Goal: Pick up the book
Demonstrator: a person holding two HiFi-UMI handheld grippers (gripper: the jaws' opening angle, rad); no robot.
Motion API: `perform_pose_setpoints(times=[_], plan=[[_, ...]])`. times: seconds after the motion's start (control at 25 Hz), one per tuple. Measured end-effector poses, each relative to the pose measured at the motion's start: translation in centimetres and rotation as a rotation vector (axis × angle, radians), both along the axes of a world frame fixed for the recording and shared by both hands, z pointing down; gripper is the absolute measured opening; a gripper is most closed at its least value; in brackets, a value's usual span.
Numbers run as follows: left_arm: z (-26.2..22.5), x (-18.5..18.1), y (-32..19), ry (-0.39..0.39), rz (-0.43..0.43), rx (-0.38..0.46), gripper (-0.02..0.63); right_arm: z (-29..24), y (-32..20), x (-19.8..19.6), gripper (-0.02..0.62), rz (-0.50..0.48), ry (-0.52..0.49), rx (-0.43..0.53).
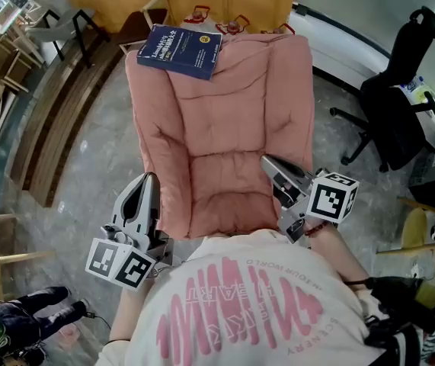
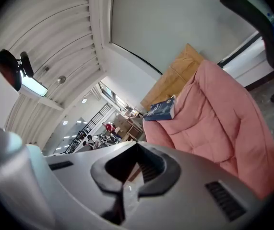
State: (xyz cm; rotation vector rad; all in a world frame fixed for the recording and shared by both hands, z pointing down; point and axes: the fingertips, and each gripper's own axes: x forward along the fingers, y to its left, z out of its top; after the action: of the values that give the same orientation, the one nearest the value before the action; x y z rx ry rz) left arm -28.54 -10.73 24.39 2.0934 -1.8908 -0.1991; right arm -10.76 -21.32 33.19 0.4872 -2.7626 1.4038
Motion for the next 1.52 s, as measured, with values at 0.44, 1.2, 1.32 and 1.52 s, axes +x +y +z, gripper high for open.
perform_pose_setpoints(times=[0.44,1.2,1.32,1.52], plan=[[0.1,-6.7,-3.6,0.057,0.108,0.036,0.008,-0.8,-0.5,-4.4,0.011,0.107,0.057,-0.007],[9.9,-12.6,-6.3,0.172,0.091,-0.083,0.008,6.7,0.4,-8.7,0.011,0.141,0.175,-0.166],[10.2,-12.2,-7.3,0.174,0.102,-0.088,0.008,7.6,-0.5,-10.4,0.010,0.124,0.116,-0.206],[8.8,-11.8,-10.2,0.258,0.112,-0.043,0.012,7.0,-3.0,-12.2,0.011,0.098,-0.031,-0.227]])
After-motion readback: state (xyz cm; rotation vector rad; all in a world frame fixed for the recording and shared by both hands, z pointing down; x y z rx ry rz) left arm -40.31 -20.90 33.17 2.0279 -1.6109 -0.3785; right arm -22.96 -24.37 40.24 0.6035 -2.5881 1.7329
